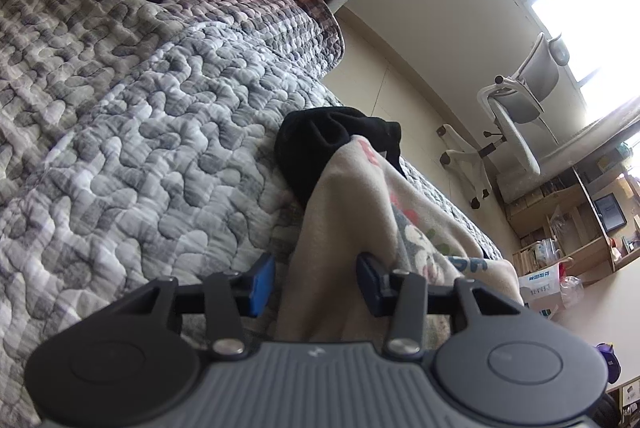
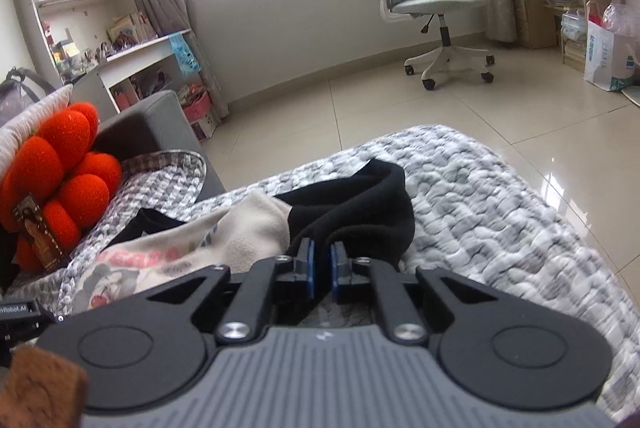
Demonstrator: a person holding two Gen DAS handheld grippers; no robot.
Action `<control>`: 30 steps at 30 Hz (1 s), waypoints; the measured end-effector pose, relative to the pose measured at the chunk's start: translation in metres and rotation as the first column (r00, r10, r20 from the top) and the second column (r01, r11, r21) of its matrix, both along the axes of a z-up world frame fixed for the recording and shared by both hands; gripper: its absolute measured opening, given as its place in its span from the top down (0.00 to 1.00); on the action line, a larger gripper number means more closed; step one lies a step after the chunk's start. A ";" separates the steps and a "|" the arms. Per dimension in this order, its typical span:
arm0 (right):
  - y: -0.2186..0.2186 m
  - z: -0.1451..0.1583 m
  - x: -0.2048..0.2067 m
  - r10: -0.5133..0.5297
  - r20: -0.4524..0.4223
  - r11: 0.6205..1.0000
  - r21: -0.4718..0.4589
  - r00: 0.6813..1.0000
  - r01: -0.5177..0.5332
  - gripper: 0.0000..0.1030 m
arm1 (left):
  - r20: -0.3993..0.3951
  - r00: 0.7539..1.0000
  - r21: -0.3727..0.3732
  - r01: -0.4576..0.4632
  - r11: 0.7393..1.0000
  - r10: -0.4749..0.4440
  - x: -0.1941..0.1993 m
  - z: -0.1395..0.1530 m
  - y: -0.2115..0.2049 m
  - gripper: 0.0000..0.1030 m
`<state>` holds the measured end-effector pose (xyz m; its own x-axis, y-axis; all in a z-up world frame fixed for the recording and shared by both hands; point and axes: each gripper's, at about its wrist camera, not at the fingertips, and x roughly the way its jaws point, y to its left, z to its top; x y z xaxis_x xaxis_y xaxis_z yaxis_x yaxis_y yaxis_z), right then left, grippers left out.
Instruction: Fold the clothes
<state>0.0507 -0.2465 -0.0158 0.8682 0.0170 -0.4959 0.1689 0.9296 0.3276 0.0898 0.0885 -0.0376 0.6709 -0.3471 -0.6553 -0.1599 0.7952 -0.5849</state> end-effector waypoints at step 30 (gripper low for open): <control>-0.045 0.004 -0.025 0.006 -0.073 1.000 0.012 0.997 -0.005 0.49 | -0.026 0.984 0.065 0.178 0.982 -0.177 -0.002 -0.007 -0.016 0.56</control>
